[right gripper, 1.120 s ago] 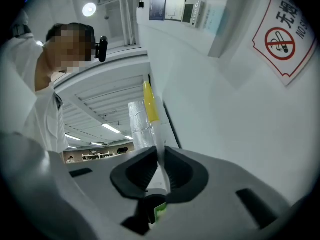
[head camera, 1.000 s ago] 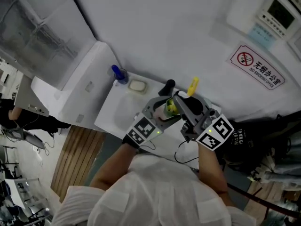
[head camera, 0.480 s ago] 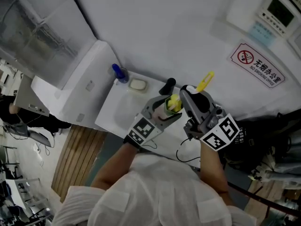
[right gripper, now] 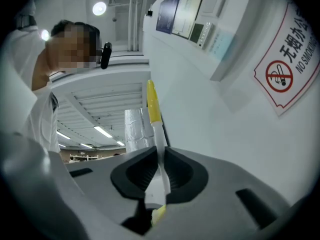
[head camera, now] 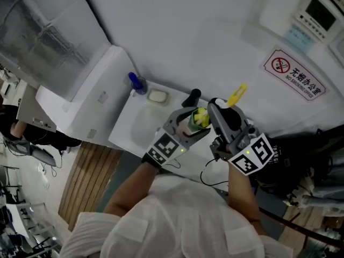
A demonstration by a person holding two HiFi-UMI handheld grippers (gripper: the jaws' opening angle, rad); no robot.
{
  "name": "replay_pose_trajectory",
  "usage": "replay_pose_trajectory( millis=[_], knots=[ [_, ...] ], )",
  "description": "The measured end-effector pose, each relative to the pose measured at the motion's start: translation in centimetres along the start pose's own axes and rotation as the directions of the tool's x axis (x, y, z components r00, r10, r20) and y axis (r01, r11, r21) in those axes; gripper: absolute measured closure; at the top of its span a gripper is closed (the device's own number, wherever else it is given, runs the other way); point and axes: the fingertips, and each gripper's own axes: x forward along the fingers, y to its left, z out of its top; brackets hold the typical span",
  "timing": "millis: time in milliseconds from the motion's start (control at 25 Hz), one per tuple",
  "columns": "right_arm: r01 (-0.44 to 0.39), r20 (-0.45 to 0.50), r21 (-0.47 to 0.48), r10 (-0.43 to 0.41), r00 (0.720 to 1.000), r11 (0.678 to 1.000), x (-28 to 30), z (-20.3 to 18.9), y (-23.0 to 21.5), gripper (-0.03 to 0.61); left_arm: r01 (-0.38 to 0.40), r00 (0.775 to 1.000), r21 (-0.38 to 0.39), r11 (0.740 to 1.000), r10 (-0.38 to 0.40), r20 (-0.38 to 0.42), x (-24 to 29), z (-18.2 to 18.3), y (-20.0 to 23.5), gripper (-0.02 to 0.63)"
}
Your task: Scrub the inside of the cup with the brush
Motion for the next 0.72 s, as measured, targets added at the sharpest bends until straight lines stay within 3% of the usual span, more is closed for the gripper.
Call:
replay_pose_trajectory(
  millis=[200, 440, 720],
  knots=[
    [-0.011, 0.046, -0.023, 0.012, 0.999, 1.0, -0.4, 2.5, 0.4, 0.537, -0.002, 1.0, -0.025, 1.0, 0.002, -0.023, -0.2, -1.3, -0.2, 0.319],
    [0.015, -0.031, -0.011, -0.016, 0.999, 1.0, -0.7, -1.3, -0.1, 0.537, 0.003, 1.0, -0.019, 1.0, -0.002, 0.011, 0.2, 0.0, -0.5, 0.319],
    [0.033, -0.029, -0.003, -0.034, 0.999, 0.999, -1.5, -2.7, -0.6, 0.537, 0.021, 1.0, -0.042, 0.999, -0.02, 0.013, 0.3, -0.1, -1.4, 0.319]
  ],
)
